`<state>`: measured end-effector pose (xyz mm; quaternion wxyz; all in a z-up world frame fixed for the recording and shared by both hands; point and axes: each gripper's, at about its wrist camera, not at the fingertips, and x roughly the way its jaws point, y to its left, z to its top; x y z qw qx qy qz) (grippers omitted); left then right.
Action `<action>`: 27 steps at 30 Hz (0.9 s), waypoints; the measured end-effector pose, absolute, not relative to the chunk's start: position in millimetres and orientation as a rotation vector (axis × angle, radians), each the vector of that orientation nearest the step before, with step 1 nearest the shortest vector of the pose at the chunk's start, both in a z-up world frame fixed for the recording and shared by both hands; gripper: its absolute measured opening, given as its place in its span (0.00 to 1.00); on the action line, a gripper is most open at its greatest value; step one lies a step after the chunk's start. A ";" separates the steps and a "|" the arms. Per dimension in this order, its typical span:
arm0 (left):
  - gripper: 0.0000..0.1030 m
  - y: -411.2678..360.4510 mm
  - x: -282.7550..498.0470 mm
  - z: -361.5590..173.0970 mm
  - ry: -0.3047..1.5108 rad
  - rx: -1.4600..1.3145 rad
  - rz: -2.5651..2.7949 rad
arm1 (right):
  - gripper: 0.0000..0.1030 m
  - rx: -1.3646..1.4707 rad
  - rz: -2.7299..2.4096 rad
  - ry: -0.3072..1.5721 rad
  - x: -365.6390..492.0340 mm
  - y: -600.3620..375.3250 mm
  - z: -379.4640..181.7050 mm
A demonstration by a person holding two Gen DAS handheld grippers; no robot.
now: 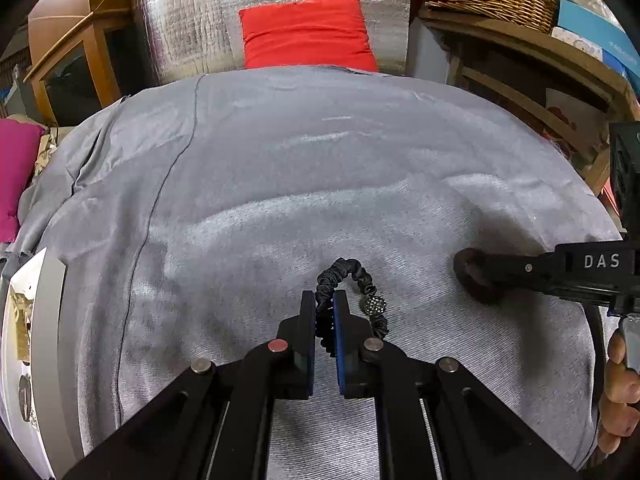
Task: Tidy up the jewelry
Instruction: 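Carry the scrunchie with the left tool while the right tool carries the hair tie toward the box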
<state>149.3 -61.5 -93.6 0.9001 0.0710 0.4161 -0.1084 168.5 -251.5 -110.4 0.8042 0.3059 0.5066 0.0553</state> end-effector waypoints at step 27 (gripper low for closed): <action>0.09 -43.7 158.1 -107.3 0.942 0.013 -0.276 | 0.11 0.517 0.124 1.042 167.2 -237.6 -102.0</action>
